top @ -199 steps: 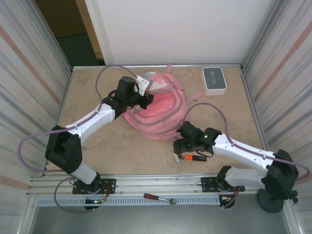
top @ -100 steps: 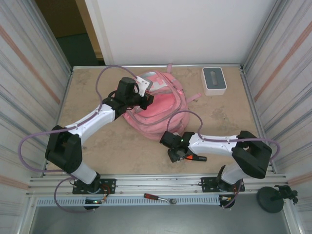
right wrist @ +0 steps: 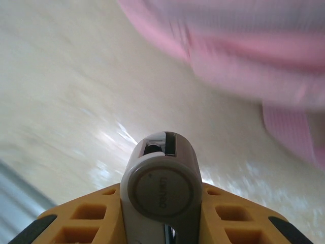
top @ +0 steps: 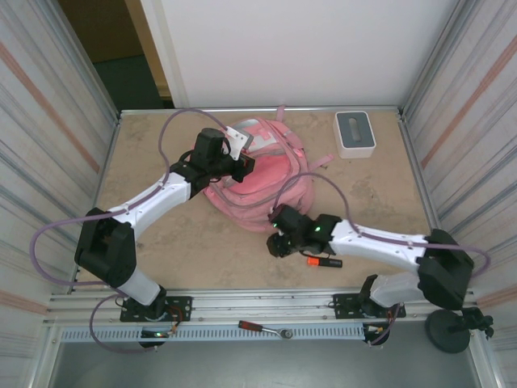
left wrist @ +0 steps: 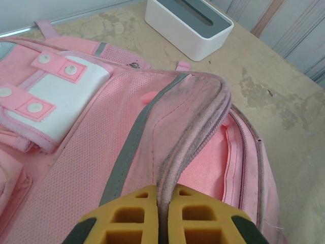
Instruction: Pack the student bag
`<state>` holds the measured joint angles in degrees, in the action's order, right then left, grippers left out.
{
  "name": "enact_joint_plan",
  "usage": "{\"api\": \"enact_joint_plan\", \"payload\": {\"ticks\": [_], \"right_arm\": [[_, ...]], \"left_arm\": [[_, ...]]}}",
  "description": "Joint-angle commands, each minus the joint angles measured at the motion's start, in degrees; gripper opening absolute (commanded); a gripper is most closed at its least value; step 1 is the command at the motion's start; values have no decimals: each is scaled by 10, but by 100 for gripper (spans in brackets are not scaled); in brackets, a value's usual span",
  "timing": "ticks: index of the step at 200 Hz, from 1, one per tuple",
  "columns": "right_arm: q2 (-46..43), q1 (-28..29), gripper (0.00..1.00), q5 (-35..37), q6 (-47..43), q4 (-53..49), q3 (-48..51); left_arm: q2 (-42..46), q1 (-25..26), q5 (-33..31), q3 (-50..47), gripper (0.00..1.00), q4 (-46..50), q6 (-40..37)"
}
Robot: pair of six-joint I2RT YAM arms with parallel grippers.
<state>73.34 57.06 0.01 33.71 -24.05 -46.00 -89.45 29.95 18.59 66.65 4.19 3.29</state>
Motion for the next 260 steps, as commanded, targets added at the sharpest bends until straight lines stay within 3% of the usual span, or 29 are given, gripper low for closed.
{"api": "enact_joint_plan", "payload": {"ticks": [1, 31, 53, 100, 130, 156, 182, 226, 260], "right_arm": [[-33, -64, 28, -77, 8, 124, -20], [-5, -129, 28, -106, 53, 250, -47], [45, -160, 31, -64, 91, 281, -84], [136, -163, 34, 68, 147, 339, -107], [192, -162, 38, 89, 127, 396, -131], [207, -162, 55, 36, 73, 350, -170], [149, -157, 69, 39, 19, 276, -149], [18, -141, 76, 137, 9, 85, -76], [-37, -130, 78, 134, 47, -79, -18]], "left_arm": [[22, -7, 17, 4, 0, -12, 10], [29, -7, 19, 11, 0, -10, 10], [26, -7, 21, 20, 0, -5, 12], [24, -7, 9, 27, 0, 0, 6], [24, -7, 5, 26, 0, -5, 4], [24, -7, 0, 27, 0, -1, 0], [31, -9, -16, 16, 0, -10, -8], [34, -14, 1, 9, 0, -15, -3], [39, -14, 5, -2, 0, -16, -6]]}}
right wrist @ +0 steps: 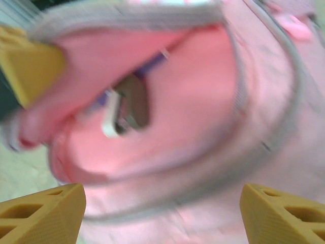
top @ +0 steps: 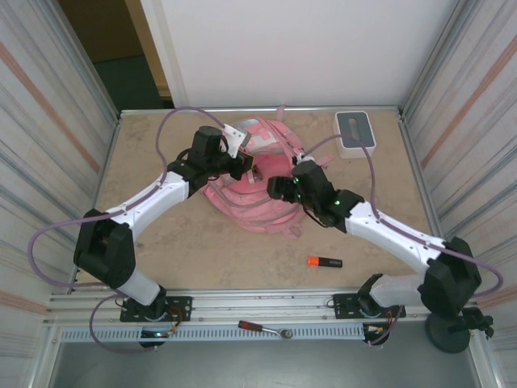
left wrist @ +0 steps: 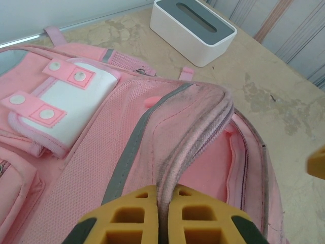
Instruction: Pack the student bag
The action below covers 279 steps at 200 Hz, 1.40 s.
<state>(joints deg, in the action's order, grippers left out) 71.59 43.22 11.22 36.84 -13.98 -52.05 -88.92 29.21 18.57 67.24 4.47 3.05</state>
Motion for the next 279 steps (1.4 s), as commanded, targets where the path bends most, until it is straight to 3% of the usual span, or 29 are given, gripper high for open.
{"api": "enact_joint_plan", "payload": {"ticks": [1, 59, 97, 148, 208, 279], "right_arm": [[-20, 9, 78, 21, 17, -185, 44], [-73, 48, 82, -20, 123, -357, 105], [-112, 48, 85, -93, 187, -390, 139], [-106, 59, 84, -147, 215, -351, 176], [-56, 54, 81, -146, 206, -285, 190], [-110, -42, 83, -104, 170, -262, 202]], "left_arm": [[34, -6, 5, -8, 0, -19, -4], [29, -7, 4, -4, 0, -13, -8], [25, -6, 6, -8, 0, -14, -7], [23, -6, 9, -10, 0, -16, -3], [25, -6, 13, -12, 0, -14, -2], [22, -6, 12, -11, 0, -14, -3]]}}
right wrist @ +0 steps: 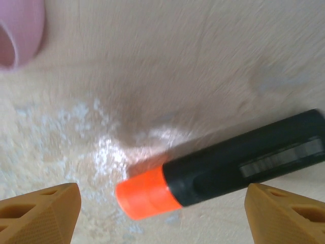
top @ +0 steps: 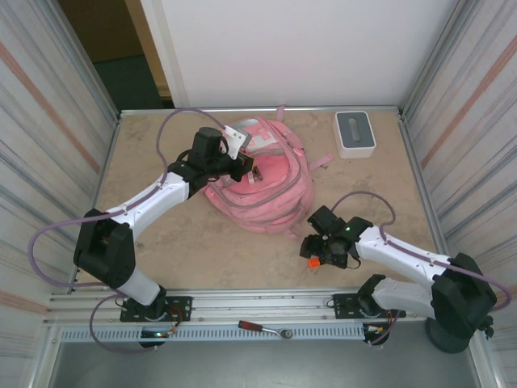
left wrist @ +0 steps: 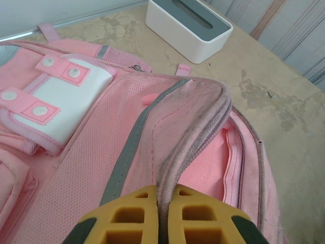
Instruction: Pack the student bag
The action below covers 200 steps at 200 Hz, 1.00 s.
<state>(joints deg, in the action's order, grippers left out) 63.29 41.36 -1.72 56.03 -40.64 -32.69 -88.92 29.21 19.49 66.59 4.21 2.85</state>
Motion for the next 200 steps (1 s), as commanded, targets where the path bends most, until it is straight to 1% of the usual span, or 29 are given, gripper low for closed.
{"api": "enact_joint_plan", "payload": {"ticks": [1, 32, 48, 72, 97, 122, 141, 175, 200], "right_arm": [[-28, -25, 83, 26, -23, 5, 8], [-29, -63, 83, 15, -46, 20, 8], [-26, -60, 83, 29, -44, 5, 10], [-48, -45, 83, 69, -29, -53, 9], [-63, -39, 83, 56, -14, -76, 22], [-63, -35, 84, 25, -1, -53, 42], [-54, -29, 84, 11, 9, -14, 53], [-32, -14, 83, 13, 14, 31, 47], [-11, -11, 82, 23, 6, 35, 30]], "left_arm": [[22, -7, 3, -4, 0, -11, -1], [18, -6, 5, -6, 0, -11, -1], [16, -6, 3, -4, 0, -9, -3], [17, -6, 3, -5, 0, -12, -5], [8, -6, 5, -2, 0, -10, -5], [1, -6, 7, -3, 0, -17, -2], [-4, -6, 13, 1, 0, -13, -2], [-1, -6, 10, -1, 0, -11, -5], [2, -6, 9, -6, 0, -14, -6]]}}
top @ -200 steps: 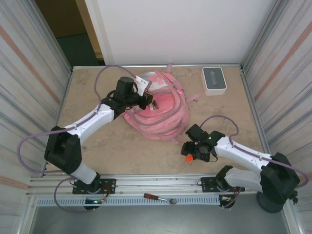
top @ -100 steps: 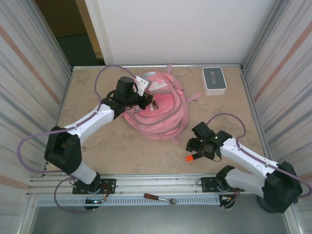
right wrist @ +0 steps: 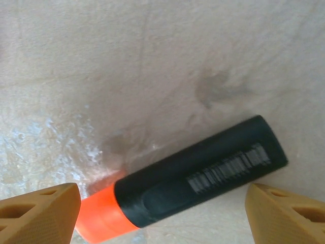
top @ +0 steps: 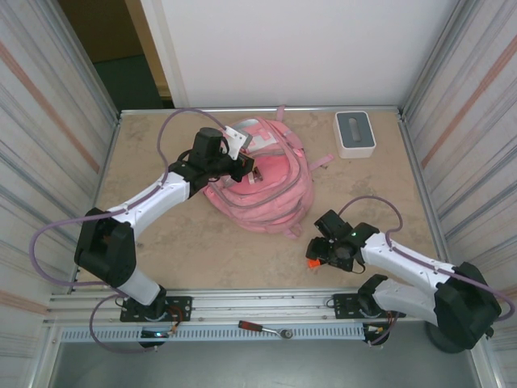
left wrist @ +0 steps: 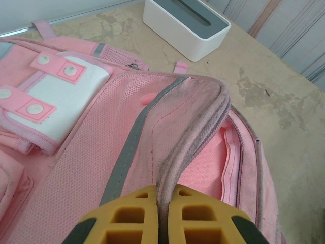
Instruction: Pack the student bag
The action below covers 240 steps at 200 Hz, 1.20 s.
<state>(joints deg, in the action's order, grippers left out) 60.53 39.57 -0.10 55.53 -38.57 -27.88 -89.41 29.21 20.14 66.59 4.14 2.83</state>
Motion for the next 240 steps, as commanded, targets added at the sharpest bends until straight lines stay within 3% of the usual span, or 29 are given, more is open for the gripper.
{"api": "enact_joint_plan", "payload": {"ticks": [1, 48, 108, 174, 240], "right_arm": [[17, 7, 82, 7, 11, 15, -19], [64, 27, 73, 25, -5, 31, -50], [130, 72, 44, 56, -12, 15, -73], [150, 105, 46, 79, -55, -28, -83], [142, 105, 19, 67, -77, -6, -104]], "left_arm": [[7, -6, 3, -6, 0, -13, -6], [6, -6, 4, -4, 0, -12, -7], [7, -6, 4, -3, 0, -7, -11], [10, -6, 8, -3, 0, -8, -7], [24, -6, 3, -1, 0, 0, -10]]}}
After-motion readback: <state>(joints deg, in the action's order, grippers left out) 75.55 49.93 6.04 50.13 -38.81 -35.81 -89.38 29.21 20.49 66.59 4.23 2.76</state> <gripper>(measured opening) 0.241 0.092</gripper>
